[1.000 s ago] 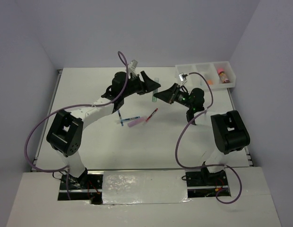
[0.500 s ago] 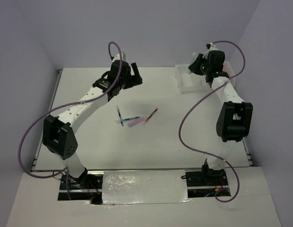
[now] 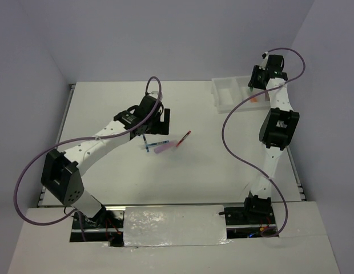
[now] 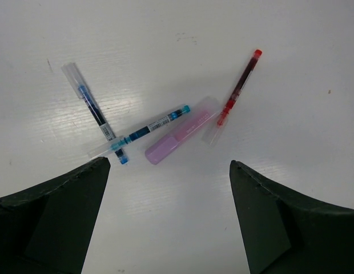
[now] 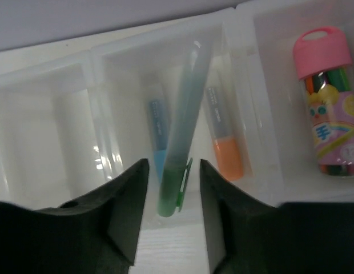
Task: Sort the stationery into containers
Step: Place the pen in the storage box, then pick up the pen from the center of the board.
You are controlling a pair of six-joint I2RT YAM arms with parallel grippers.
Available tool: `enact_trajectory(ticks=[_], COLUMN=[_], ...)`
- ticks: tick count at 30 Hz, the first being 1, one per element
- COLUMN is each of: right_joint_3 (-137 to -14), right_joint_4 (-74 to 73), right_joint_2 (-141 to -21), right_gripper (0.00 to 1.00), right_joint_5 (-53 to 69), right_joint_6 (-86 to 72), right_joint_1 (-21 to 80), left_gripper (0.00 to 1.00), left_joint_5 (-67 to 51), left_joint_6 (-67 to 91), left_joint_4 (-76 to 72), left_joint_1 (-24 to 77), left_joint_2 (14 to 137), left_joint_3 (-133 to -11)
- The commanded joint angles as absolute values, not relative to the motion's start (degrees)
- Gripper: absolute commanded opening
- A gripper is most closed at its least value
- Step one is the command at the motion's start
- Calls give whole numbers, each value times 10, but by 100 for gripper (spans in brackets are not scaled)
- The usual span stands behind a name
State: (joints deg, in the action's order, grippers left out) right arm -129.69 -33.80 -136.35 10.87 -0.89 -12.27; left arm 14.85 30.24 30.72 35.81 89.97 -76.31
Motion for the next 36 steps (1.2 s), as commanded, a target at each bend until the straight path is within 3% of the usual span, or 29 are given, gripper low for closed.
enact_trajectory(ticks=[1,5,10,16,20,24,30,36], right_joint_3=[-1295,-1311,-1283,-984,-844,-715,-655,-635], right_joint_4=[-336,-341,-332,-214,-175,-117,-105,-114], right_joint_2=[-1361,-1368,-1288,-1059,-919,-840,-774,-715], right_gripper=[53,85,100,100,100,100,99,99], right_joint_5=[109,116,148,205,202,207,209,201], right_joint_6=[18,5,-39,-87,-101,-108,-120,-119], right_joint_1=[-121,-121,-118,-55,19,83,107,116], left_gripper=[99,99,99,89,73,70,61,60], left_joint_5=[147,155,78,16,4,22,14,18], left_joint_6=[273,254,179,113,89,65,57,61], left_joint_4=[293,298,236,257,256,227,197,186], left_joint_1=[368,370,370,370,371,376,376,376], left_joint_2=[872,895,929,1035,1068,1069,1074,1092], left_joint_3=[-762,-778,-776,-828,-817,-774,-740,-724])
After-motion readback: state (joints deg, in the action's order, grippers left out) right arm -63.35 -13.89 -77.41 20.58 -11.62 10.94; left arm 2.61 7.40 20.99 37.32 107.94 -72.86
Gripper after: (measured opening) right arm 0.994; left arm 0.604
